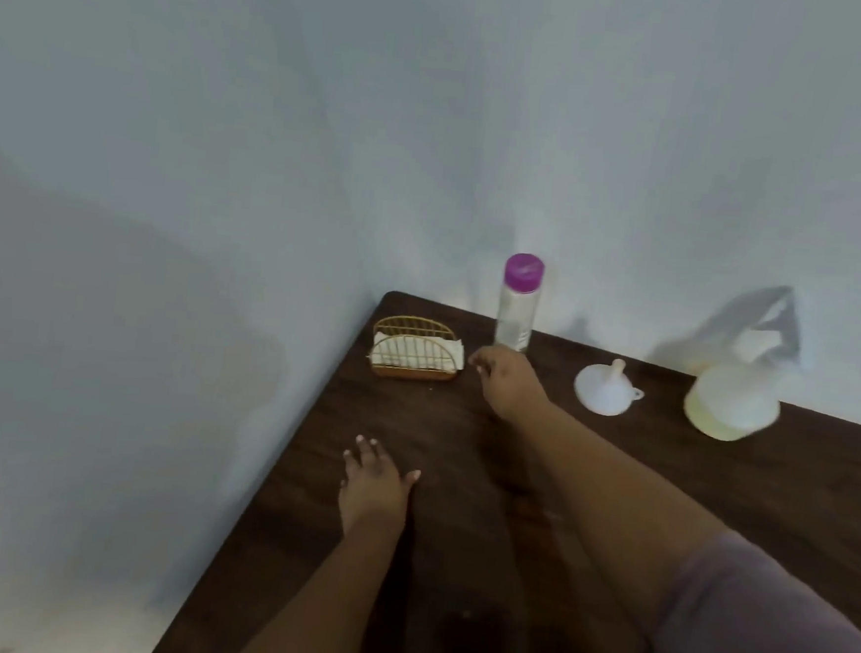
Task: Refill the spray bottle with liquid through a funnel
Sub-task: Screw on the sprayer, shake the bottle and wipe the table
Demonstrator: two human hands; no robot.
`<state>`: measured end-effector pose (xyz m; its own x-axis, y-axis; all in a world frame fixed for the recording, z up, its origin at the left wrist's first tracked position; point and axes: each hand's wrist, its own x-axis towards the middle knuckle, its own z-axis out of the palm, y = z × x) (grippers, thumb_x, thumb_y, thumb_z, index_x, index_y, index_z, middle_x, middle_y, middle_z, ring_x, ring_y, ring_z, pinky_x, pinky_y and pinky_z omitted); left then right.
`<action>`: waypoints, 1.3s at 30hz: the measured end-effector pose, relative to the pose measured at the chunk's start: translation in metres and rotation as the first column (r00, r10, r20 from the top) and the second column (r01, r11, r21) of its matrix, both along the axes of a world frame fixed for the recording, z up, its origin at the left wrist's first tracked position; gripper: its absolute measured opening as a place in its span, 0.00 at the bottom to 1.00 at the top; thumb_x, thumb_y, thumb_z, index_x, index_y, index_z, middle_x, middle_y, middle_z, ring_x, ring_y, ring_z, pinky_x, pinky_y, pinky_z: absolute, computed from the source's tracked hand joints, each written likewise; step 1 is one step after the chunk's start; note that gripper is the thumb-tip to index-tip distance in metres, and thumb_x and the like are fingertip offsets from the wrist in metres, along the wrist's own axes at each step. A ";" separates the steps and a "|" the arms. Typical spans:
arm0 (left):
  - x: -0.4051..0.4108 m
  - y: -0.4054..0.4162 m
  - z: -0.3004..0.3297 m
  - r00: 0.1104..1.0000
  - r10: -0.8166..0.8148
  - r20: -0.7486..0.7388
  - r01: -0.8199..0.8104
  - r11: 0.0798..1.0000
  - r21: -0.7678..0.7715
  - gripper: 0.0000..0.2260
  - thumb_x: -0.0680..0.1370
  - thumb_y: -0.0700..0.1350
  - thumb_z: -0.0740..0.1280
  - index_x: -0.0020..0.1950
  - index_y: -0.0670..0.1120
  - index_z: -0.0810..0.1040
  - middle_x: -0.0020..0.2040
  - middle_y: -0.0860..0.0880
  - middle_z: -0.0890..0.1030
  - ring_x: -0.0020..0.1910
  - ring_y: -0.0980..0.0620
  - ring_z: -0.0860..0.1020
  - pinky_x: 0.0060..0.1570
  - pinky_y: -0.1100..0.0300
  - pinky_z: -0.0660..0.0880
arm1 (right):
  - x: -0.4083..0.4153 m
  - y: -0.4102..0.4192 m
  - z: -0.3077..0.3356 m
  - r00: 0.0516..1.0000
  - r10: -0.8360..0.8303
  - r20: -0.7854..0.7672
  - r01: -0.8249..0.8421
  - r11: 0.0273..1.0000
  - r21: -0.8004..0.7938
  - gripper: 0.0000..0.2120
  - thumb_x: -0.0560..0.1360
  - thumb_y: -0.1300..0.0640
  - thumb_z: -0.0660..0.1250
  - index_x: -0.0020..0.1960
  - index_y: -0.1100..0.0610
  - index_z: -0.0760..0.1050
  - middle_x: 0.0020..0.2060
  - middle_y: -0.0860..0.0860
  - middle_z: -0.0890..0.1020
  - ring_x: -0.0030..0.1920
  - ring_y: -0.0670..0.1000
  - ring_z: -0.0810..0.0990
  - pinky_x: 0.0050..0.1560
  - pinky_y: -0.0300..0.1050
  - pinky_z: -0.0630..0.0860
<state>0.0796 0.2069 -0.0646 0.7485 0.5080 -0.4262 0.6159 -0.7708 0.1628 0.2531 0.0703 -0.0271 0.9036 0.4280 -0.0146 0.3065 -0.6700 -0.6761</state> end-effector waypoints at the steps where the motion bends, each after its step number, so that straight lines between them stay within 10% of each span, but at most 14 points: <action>1: 0.005 0.003 0.002 0.998 -0.028 -0.055 0.027 0.999 -0.025 0.36 0.81 0.60 0.56 0.79 0.40 0.46 0.80 0.42 0.46 0.79 0.41 0.48 0.71 0.47 0.63 | 0.006 0.010 -0.003 1.000 0.021 0.021 -0.020 0.999 -0.046 0.12 0.78 0.64 0.61 0.58 0.57 0.78 0.55 0.55 0.79 0.55 0.55 0.77 0.60 0.47 0.73; 13: 0.028 0.017 0.000 0.958 -0.074 -0.278 0.035 0.989 -0.142 0.41 0.81 0.59 0.58 0.78 0.38 0.39 0.79 0.40 0.39 0.78 0.38 0.43 0.71 0.43 0.63 | 0.042 0.046 -0.031 0.985 0.134 0.110 -0.101 0.959 -0.265 0.12 0.76 0.61 0.65 0.58 0.56 0.80 0.54 0.52 0.78 0.53 0.53 0.77 0.51 0.41 0.72; 25: 0.032 0.018 -0.002 0.955 -0.075 -0.286 0.020 0.981 -0.193 0.41 0.80 0.59 0.59 0.77 0.37 0.38 0.79 0.40 0.38 0.78 0.36 0.42 0.73 0.42 0.60 | 0.011 0.027 0.029 0.954 -0.024 0.298 0.007 0.998 0.059 0.09 0.82 0.56 0.54 0.50 0.60 0.69 0.44 0.53 0.75 0.43 0.50 0.74 0.43 0.42 0.72; 30: 0.027 0.017 0.010 0.959 -0.081 -0.270 0.030 0.981 -0.190 0.41 0.80 0.59 0.60 0.78 0.36 0.40 0.79 0.39 0.40 0.78 0.35 0.44 0.72 0.42 0.60 | -0.047 0.001 0.071 0.948 -0.301 -0.107 0.318 0.914 0.252 0.16 0.80 0.44 0.56 0.52 0.56 0.70 0.47 0.52 0.78 0.47 0.51 0.78 0.45 0.45 0.73; 34: -0.004 0.010 0.016 0.984 -0.152 -0.095 0.140 0.983 -0.117 0.39 0.81 0.59 0.57 0.78 0.35 0.43 0.79 0.36 0.42 0.78 0.35 0.45 0.74 0.44 0.57 | -0.117 -0.041 0.070 0.611 -0.262 -0.747 0.721 0.572 0.390 0.13 0.78 0.52 0.65 0.55 0.60 0.70 0.53 0.60 0.78 0.51 0.54 0.80 0.42 0.47 0.80; 39: -0.060 -0.028 0.029 0.925 -0.319 0.208 0.346 0.931 -0.114 0.32 0.81 0.60 0.58 0.78 0.42 0.57 0.79 0.42 0.54 0.78 0.43 0.54 0.76 0.49 0.57 | -0.204 -0.139 0.062 0.369 -0.359 -0.858 0.919 0.276 0.280 0.32 0.73 0.68 0.69 0.73 0.65 0.59 0.59 0.64 0.75 0.47 0.55 0.80 0.36 0.44 0.82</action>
